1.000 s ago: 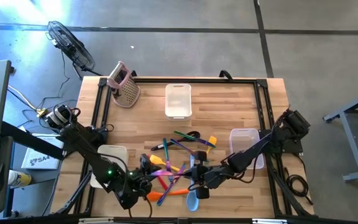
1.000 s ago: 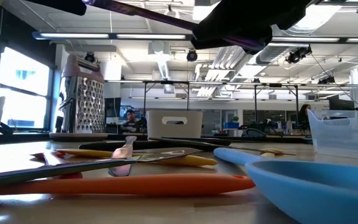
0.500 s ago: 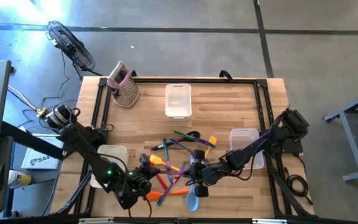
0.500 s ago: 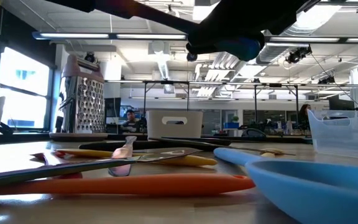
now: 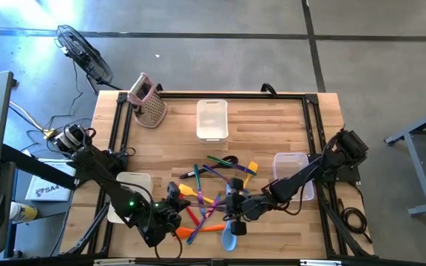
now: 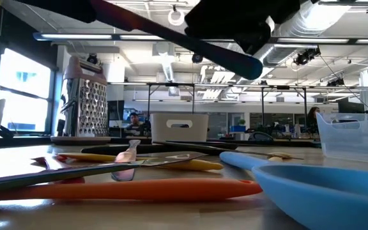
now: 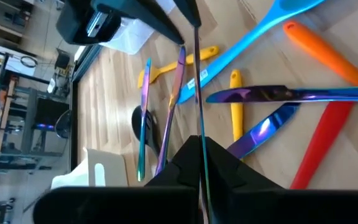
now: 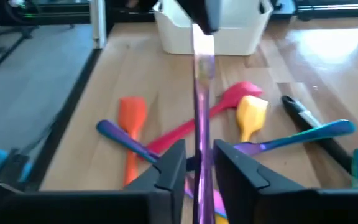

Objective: Pick & Place Kitchen Items
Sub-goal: Put the blue table knife into the top white bin

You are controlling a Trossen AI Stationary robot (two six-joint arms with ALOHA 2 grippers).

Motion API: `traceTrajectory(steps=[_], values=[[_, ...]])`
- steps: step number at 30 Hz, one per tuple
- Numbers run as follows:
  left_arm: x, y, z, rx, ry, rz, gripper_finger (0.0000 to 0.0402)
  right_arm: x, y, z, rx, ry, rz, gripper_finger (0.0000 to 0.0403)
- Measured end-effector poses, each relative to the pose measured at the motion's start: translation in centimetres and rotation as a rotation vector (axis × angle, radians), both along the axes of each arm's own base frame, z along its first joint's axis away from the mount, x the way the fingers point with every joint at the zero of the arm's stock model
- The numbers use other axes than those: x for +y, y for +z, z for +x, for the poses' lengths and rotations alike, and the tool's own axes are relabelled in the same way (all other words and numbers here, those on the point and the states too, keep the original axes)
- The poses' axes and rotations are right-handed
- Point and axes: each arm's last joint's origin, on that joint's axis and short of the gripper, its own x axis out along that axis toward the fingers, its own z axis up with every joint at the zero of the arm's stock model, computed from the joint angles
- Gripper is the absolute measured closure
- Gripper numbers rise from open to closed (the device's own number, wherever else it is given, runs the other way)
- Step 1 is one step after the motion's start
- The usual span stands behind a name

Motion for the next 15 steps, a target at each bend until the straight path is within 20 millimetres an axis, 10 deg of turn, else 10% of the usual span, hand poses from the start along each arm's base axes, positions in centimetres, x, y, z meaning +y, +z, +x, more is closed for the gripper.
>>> traceTrajectory(steps=[9, 15], values=[[0.4, 0.1, 0.4, -0.021, 0.039, -0.034, 0.0401, 0.4, 0.6, -0.2, -0.088, -0.041, -0.296, 0.0225], [1.8, 2.3, 1.8, -0.011, 0.117, -0.025, 0.0401, 2.5, 4.5, -2.8, -0.25, -0.214, -0.51, 0.0226]])
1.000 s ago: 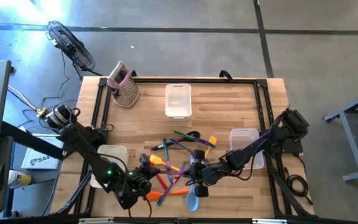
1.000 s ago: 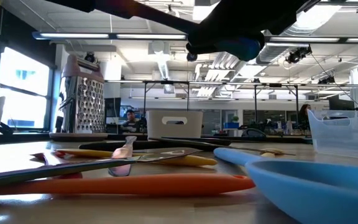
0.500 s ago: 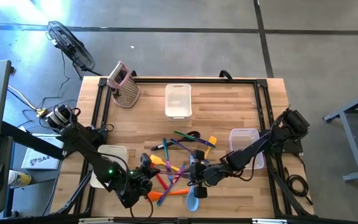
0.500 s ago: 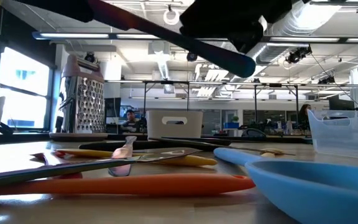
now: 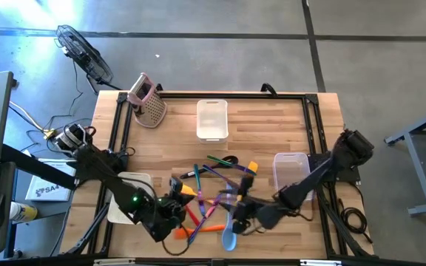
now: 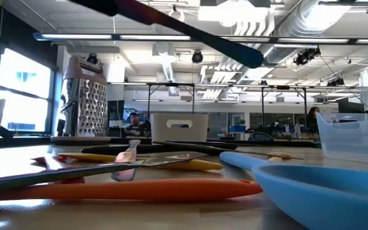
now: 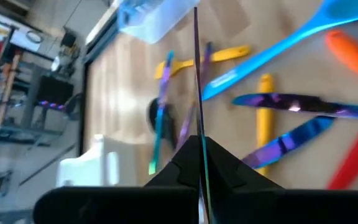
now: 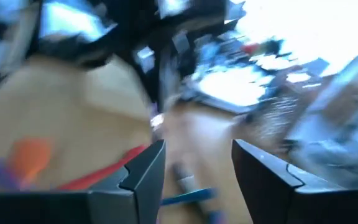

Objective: Pick & Place Kitchen Items
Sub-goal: Put the blue table knife into the top white bin

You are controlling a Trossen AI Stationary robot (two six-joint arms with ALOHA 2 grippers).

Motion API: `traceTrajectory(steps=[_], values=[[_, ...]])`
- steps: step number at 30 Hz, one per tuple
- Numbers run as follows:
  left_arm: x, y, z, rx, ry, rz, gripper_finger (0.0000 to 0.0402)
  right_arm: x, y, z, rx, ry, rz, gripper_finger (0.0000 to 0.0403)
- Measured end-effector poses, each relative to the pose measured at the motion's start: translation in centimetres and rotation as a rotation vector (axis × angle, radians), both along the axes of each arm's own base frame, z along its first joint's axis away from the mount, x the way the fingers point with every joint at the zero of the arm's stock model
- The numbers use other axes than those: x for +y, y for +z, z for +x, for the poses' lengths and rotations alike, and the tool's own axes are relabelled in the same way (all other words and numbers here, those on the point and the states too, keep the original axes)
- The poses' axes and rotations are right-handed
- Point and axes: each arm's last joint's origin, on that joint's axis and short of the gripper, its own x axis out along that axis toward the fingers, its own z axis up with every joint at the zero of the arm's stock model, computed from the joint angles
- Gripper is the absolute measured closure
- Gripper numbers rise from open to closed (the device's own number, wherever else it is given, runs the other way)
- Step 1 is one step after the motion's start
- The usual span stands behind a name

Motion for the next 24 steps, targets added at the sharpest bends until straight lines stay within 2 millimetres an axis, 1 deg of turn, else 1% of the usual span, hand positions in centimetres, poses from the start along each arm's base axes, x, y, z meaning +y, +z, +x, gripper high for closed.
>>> traceTrajectory(steps=[3, 6, 11, 14, 17, 19, 21, 24], values=[[1.3, 1.9, 0.6, 0.031, 0.054, 0.057, 0.0402, 0.5, 2.4, -1.9, -0.066, -0.08, -0.011, 0.0234], [3.0, 4.0, 1.2, 0.061, 0.125, 0.124, 0.0401, 1.0, 4.4, -3.7, -0.115, -0.09, 0.025, 0.0244], [6.5, 6.8, 1.9, 0.113, 0.246, 0.186, 0.0401, 1.7, 6.5, -6.1, -0.181, -0.049, 0.133, 0.0258], [9.1, 8.1, 2.4, 0.146, 0.344, 0.154, 0.0401, 2.4, 7.0, -7.2, -0.212, -0.02, 0.215, 0.0262], [12.7, 8.8, 3.3, 0.137, 0.5, 0.061, 0.0401, 3.2, 7.0, -8.0, -0.206, 0.017, 0.229, 0.0262], [15.4, 8.7, 3.9, 0.141, 0.586, -0.018, 0.0401, 3.5, 6.8, -8.4, -0.195, 0.03, 0.23, 0.0262], [18.1, 8.5, 4.4, 0.181, 0.633, -0.134, 0.0401, 3.6, 6.5, -8.6, -0.178, 0.035, 0.229, 0.0262], [21.9, 7.8, 5.2, 0.266, 0.63, -0.238, 0.0401, 3.6, 6.0, -8.6, -0.158, 0.028, 0.236, 0.0263]])
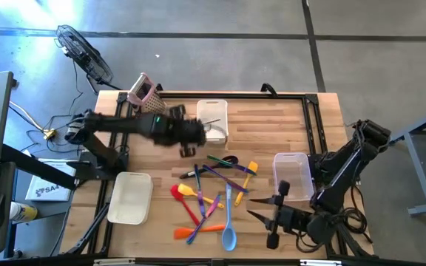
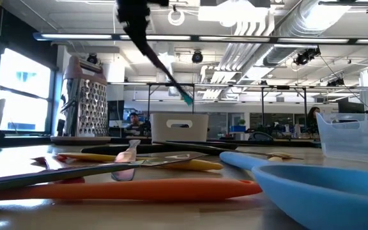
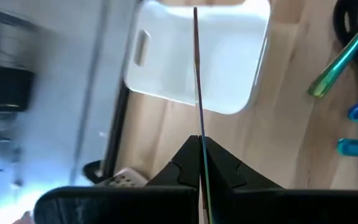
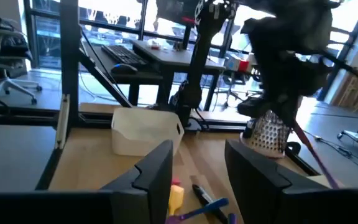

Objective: Pick & Place Kitchen Items
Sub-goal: Put the blue table knife into the top white bin

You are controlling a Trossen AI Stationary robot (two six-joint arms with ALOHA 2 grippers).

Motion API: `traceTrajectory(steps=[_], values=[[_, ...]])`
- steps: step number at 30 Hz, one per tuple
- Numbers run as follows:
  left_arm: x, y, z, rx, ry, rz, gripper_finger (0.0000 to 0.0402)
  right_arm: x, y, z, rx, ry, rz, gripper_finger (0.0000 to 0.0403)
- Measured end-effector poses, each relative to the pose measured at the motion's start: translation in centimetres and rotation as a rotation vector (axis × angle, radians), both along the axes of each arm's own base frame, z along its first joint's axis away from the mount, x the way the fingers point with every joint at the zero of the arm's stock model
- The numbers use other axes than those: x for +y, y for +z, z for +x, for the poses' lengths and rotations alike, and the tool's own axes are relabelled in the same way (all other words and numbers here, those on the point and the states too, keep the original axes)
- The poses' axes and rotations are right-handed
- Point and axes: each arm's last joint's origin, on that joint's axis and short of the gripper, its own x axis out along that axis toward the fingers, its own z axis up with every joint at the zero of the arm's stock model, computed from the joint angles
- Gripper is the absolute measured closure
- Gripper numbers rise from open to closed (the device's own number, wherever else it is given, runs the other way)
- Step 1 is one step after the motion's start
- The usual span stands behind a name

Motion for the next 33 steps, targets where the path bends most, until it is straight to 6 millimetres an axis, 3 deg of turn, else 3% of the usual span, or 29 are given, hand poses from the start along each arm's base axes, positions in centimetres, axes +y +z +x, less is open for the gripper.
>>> traceTrajectory(steps=[5, 10, 13, 22, 33], values=[[4.4, -0.8, 0.9, 0.009, -0.034, -0.073, 0.0401, -0.2, -0.9, -0.1, 0.053, -0.007, -0.022, 0.0263], [6.5, -2.2, 1.8, 0.031, 0.028, -0.056, 0.0401, -0.5, -1.7, -0.2, 0.108, -0.027, -0.091, 0.0263], [6.9, -3.3, 2.6, 0.052, 0.099, 0.008, 0.0401, -0.6, -1.8, -0.3, 0.112, -0.056, -0.116, 0.0263], [7.3, -6.4, 5.4, 0.053, 0.048, -0.026, 0.0401, -0.9, -1.9, -0.4, 0.119, -0.09, -0.142, 0.0263], [8.0, -7.0, 5.8, 0.053, 0.138, 0.061, 0.0401, -0.8, -1.9, -0.4, 0.092, -0.085, -0.045, 0.0263]])
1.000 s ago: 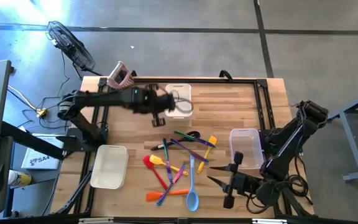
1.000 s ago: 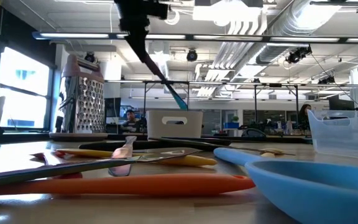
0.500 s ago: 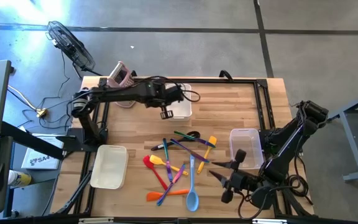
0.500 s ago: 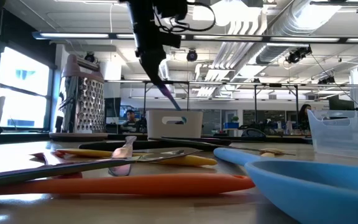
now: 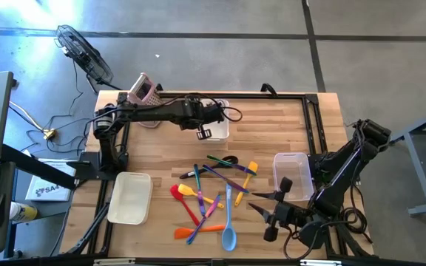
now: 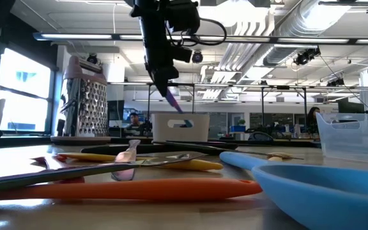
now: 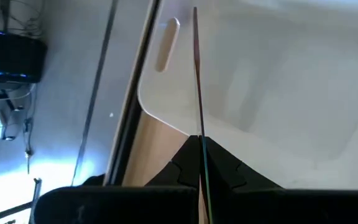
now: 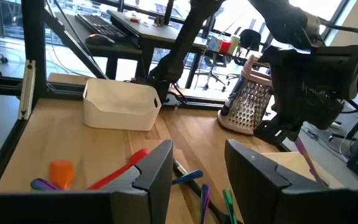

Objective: Pick & Place Kitchen Items
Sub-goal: Put the blue table knife into the top white bin

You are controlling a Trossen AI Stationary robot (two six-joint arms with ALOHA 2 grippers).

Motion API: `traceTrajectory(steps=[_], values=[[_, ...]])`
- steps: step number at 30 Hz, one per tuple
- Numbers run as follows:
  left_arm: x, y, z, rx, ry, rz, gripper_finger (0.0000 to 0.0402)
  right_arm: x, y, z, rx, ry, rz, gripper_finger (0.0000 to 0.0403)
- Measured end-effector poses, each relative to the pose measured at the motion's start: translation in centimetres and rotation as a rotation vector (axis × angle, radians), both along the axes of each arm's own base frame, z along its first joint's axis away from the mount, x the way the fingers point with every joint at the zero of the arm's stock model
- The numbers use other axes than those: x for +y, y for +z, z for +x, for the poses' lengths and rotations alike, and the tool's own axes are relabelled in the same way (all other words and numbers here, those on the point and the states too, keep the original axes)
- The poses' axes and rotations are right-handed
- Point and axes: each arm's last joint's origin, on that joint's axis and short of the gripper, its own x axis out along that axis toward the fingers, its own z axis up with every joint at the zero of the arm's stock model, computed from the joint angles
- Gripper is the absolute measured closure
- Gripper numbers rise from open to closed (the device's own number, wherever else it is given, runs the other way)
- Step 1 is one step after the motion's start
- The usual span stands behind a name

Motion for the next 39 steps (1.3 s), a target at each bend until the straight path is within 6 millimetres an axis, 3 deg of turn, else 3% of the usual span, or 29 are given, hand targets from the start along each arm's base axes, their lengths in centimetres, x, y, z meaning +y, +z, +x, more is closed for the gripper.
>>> traceTrajectory(steps=[18, 35, 39], values=[[-0.2, 0.1, 0.6, -0.072, -0.063, -0.084, 0.0394, 0.3, -0.1, 0.0, 0.019, 0.074, 0.053, 0.0263], [0.0, -3.4, 1.8, 0.015, -0.052, -0.144, 0.0391, 0.0, -0.9, -0.3, 0.052, 0.058, 0.097, 0.0263], [-0.1, -3.5, 1.9, -0.003, -0.053, -0.169, 0.0374, -0.1, -0.9, -0.3, 0.052, 0.057, 0.096, 0.0263]])
